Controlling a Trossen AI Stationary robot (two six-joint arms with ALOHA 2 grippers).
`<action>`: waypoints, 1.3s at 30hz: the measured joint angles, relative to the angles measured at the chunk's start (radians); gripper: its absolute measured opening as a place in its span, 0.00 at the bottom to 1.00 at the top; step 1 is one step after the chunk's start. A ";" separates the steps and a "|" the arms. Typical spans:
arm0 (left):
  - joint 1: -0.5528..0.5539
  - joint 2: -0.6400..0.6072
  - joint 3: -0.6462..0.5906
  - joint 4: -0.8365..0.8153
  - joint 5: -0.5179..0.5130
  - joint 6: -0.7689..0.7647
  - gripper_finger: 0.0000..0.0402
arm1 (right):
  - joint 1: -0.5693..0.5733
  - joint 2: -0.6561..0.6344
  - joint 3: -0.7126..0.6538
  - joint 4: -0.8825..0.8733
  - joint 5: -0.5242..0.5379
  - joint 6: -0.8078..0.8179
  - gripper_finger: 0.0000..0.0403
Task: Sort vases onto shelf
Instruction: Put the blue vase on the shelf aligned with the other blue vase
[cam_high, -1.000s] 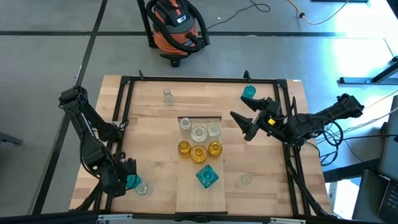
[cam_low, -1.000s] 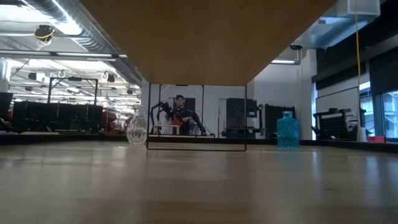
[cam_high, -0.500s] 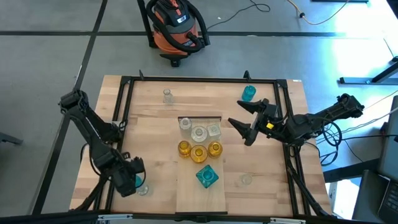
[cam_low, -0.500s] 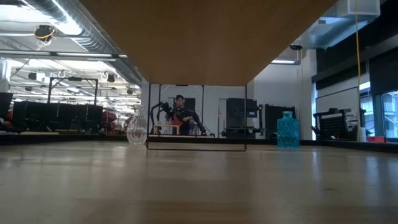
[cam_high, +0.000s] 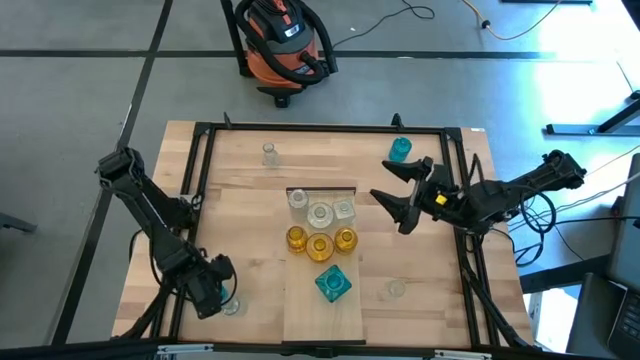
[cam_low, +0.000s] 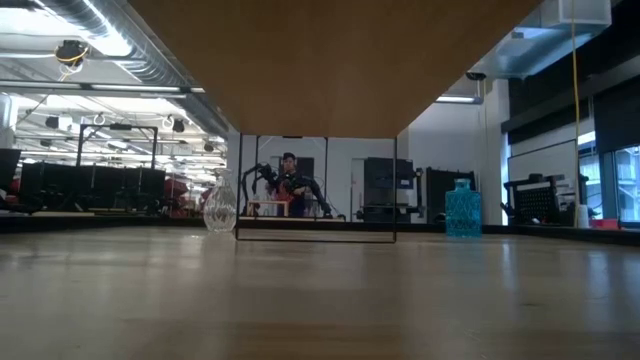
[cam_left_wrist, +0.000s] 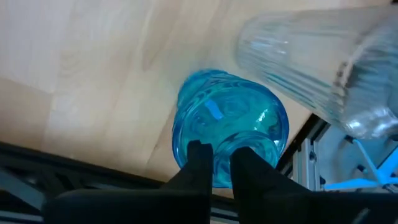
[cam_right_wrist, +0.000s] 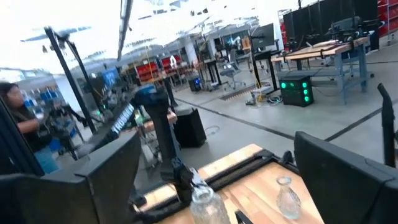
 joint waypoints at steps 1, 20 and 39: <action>0.009 -0.009 -0.001 -0.002 0.005 0.002 0.06 | 0.000 0.000 0.000 0.017 0.000 0.000 0.94; 0.435 0.092 0.805 -0.461 0.150 0.509 0.05 | 0.000 -0.001 0.000 0.100 0.001 0.000 0.94; 0.481 0.408 1.044 -0.449 0.165 0.898 0.05 | 0.000 -0.004 0.000 0.089 0.000 0.000 0.94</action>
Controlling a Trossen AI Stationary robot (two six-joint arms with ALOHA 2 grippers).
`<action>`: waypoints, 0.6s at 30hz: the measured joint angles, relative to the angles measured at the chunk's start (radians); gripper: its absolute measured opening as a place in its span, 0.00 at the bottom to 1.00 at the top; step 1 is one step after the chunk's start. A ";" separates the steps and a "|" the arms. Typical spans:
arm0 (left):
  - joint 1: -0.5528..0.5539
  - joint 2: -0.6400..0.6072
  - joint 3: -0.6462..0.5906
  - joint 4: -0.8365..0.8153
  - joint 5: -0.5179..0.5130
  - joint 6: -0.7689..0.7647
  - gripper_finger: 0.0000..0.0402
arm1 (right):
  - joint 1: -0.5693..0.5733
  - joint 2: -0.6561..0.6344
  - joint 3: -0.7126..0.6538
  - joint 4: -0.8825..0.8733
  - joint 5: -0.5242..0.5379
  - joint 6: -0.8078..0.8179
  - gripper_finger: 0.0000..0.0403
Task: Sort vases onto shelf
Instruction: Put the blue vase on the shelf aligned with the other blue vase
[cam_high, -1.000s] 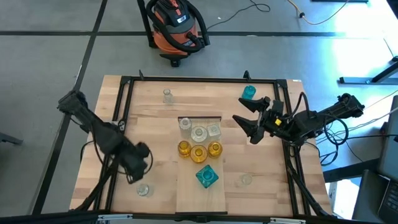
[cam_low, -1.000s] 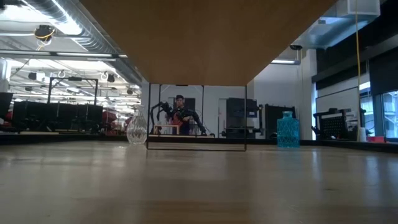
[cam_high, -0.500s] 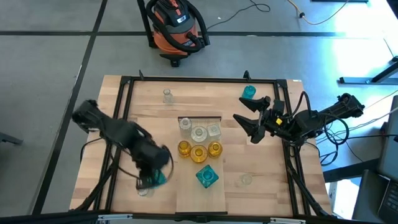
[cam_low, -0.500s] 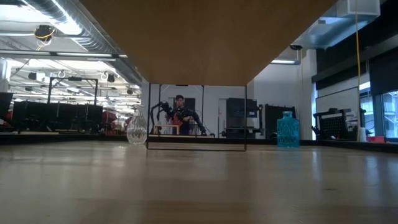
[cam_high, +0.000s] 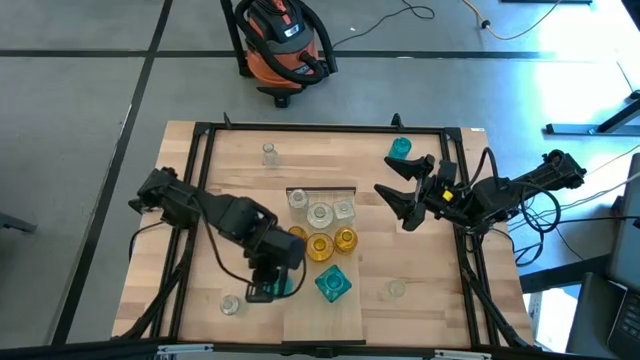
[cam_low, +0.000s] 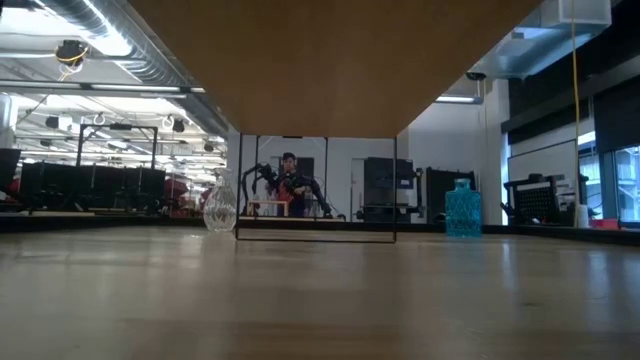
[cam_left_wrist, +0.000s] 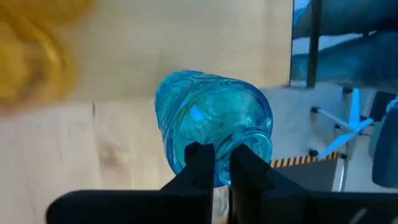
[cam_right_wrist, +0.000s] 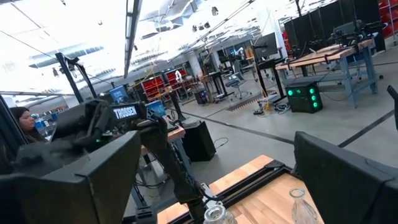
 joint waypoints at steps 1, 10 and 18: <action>0.005 0.000 0.008 0.016 -0.002 0.013 0.05 | 0.000 0.000 0.000 -0.004 0.000 0.000 0.94; 0.063 0.007 0.015 0.063 -0.001 0.078 0.05 | 0.000 0.000 0.000 -0.031 0.000 0.000 0.94; 0.071 0.019 0.015 0.071 0.034 0.089 0.12 | 0.000 0.000 0.000 -0.055 -0.001 0.000 0.94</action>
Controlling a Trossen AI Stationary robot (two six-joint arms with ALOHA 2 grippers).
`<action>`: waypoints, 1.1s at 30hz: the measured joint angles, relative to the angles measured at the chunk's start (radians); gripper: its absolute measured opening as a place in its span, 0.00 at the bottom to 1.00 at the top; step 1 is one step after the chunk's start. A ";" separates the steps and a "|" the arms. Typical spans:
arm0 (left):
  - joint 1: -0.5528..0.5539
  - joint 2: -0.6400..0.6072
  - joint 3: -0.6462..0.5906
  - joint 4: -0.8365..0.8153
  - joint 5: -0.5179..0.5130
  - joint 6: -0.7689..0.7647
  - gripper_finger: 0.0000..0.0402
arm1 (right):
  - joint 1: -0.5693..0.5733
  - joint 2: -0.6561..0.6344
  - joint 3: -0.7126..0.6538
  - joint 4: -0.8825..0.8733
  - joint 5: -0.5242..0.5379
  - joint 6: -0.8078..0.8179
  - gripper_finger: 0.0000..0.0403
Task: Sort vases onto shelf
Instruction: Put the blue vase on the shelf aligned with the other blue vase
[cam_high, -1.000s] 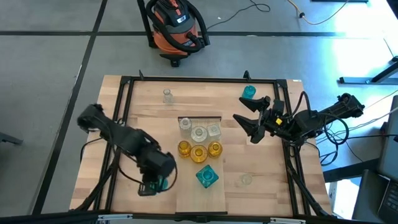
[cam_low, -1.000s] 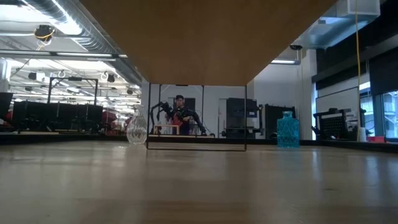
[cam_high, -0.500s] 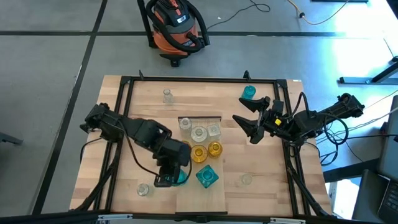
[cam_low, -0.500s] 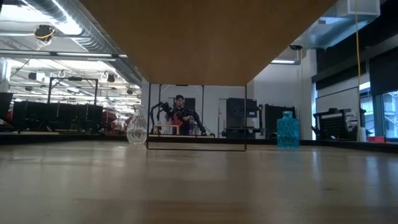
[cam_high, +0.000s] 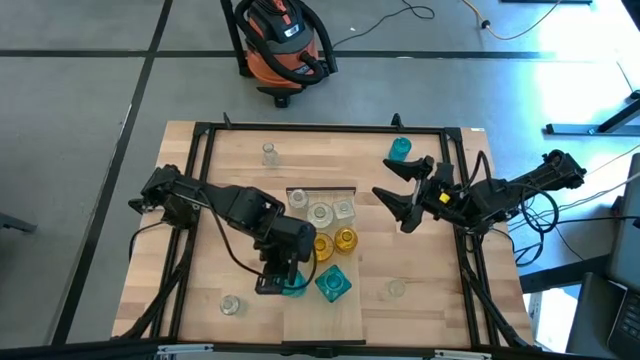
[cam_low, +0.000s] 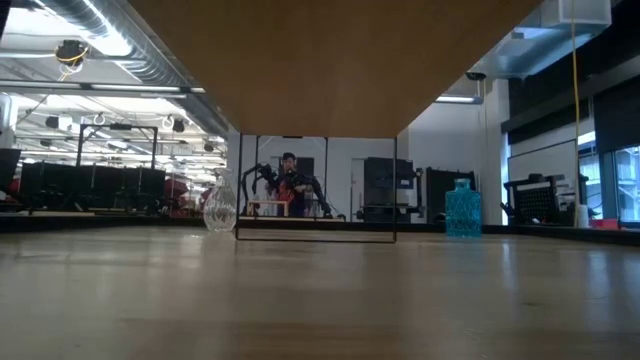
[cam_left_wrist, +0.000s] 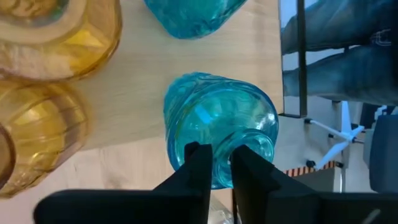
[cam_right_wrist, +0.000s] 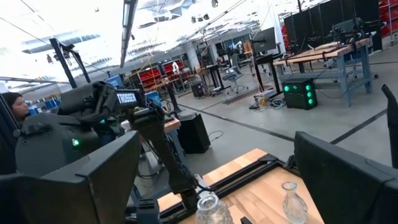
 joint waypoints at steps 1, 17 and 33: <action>0.000 0.000 0.000 0.001 0.000 0.006 0.12 | 0.000 0.000 0.000 -0.003 0.000 0.000 0.94; 0.000 0.002 0.000 0.032 -0.022 0.018 0.12 | 0.000 0.000 0.000 -0.005 -0.021 0.000 0.94; 0.000 0.002 0.000 0.038 -0.050 0.036 0.12 | 0.000 0.000 0.000 -0.006 -0.025 0.030 0.94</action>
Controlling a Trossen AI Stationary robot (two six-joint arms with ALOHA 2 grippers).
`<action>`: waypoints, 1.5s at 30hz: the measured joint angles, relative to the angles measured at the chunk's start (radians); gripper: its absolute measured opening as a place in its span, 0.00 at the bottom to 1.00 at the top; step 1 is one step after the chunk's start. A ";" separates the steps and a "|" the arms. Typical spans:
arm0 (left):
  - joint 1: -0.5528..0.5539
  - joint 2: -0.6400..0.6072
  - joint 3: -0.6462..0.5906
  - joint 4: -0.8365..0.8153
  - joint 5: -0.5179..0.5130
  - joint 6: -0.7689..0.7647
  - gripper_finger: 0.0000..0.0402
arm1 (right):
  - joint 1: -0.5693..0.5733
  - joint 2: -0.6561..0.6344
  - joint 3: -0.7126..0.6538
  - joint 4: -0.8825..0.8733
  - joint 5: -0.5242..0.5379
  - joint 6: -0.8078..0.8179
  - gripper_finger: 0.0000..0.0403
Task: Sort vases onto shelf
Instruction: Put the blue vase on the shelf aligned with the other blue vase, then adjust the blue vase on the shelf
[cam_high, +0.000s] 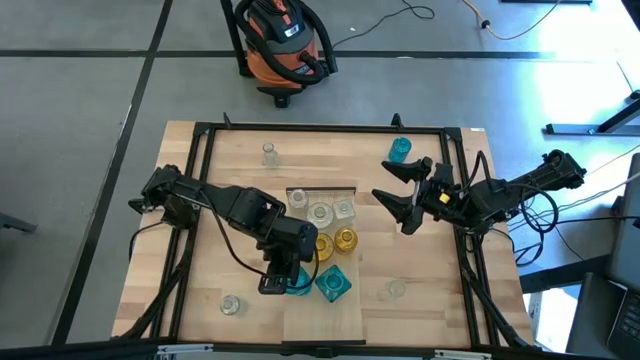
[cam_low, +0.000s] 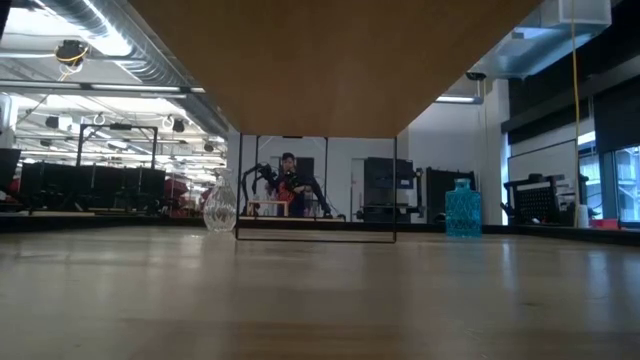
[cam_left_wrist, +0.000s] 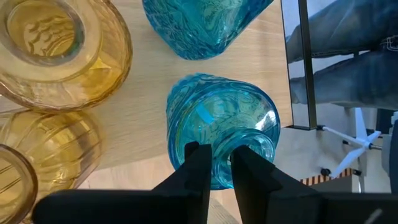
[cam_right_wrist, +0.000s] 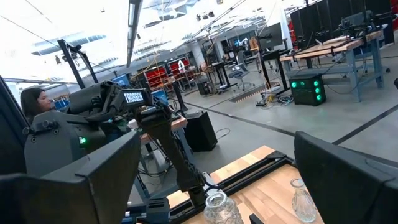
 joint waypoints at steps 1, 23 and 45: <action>0.000 0.000 0.000 0.000 0.000 0.002 0.12 | 0.000 0.000 0.000 0.000 0.000 0.000 0.94; -0.011 -0.041 0.000 -0.007 0.034 -0.154 0.23 | 0.000 -0.002 0.000 -0.010 -0.022 0.000 0.94; -0.273 -0.203 -0.001 -0.228 -0.562 -0.667 0.23 | -0.209 -0.113 0.000 -0.794 -0.628 0.293 0.67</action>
